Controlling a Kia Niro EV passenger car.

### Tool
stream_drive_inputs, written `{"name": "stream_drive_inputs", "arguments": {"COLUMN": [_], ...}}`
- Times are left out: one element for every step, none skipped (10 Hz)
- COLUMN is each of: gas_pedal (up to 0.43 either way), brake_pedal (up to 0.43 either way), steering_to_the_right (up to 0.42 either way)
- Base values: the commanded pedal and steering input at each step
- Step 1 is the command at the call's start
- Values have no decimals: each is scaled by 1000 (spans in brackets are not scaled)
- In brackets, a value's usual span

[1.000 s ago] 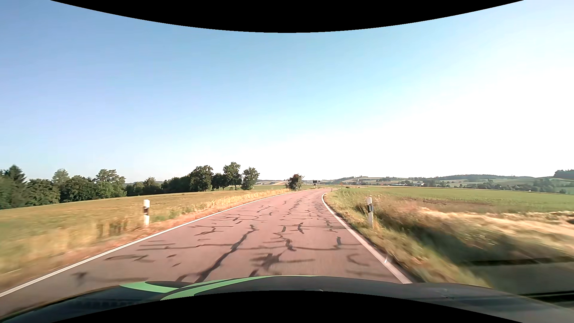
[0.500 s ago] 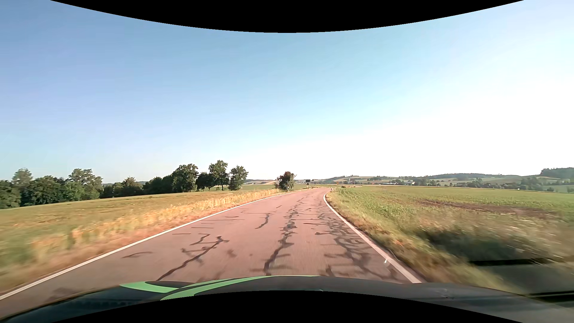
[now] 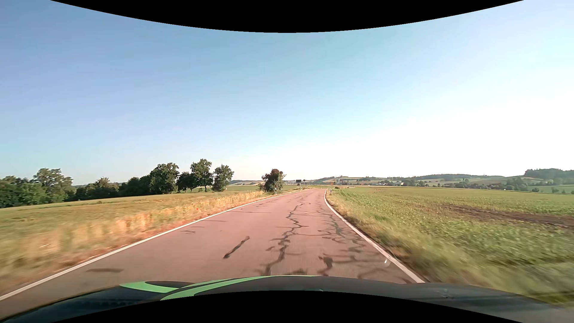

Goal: Follow the waypoints while adhering to traffic rules and regulations

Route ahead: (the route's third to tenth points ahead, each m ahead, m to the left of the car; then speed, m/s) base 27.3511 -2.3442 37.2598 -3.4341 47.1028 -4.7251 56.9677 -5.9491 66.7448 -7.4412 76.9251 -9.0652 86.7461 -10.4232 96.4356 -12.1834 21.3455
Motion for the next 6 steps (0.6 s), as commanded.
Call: {"name": "stream_drive_inputs", "arguments": {"gas_pedal": [220,209,209,209,209,209], "brake_pedal": [0,0,0,0,0,0], "steering_to_the_right": [25,25,25,25,25,25]}}
